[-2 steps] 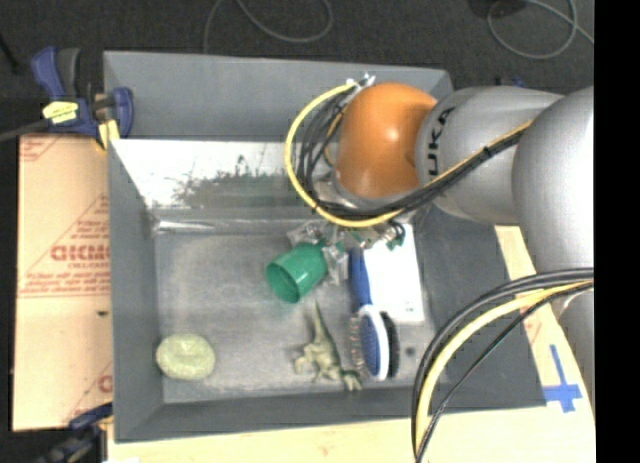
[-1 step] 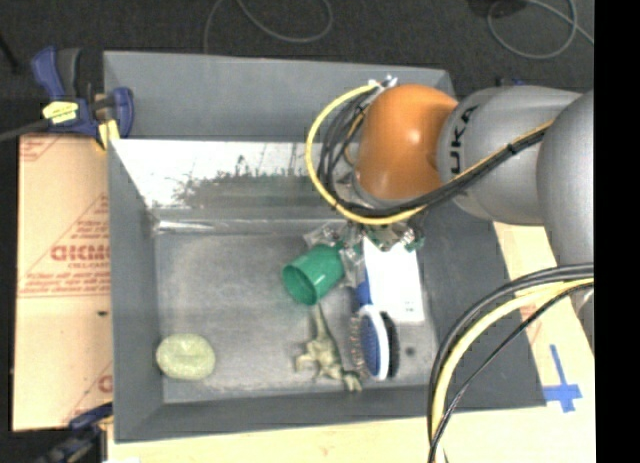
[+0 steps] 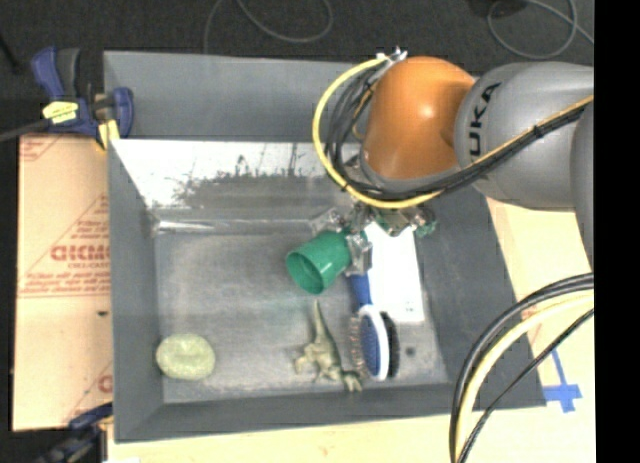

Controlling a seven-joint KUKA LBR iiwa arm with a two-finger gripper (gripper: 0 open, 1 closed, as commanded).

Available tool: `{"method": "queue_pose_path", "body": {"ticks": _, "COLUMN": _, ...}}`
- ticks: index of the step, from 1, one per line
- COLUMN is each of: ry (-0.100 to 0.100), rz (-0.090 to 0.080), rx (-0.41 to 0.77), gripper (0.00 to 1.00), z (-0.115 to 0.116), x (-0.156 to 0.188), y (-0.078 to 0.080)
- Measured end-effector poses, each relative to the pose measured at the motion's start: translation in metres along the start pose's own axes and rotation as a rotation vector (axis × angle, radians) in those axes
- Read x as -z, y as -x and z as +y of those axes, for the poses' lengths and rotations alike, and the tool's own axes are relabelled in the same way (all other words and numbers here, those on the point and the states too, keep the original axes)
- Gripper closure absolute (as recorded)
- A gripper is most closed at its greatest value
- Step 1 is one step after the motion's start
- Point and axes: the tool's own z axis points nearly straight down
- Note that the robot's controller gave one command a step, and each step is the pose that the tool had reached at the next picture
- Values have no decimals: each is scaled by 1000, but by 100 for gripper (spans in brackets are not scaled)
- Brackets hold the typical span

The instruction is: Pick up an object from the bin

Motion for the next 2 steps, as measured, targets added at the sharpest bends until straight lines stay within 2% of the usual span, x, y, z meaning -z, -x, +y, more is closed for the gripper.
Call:
{"method": "queue_pose_path", "body": {"ticks": 1, "ry": -9, "rz": -14, "rx": 4, "gripper": 100, "z": -13, "x": 22, "y": 1}}
{"method": "queue_pose_path", "body": {"ticks": 2, "ry": 3, "rz": 2, "rx": 3, "gripper": 100, "z": -20, "x": 50, "y": -34}}
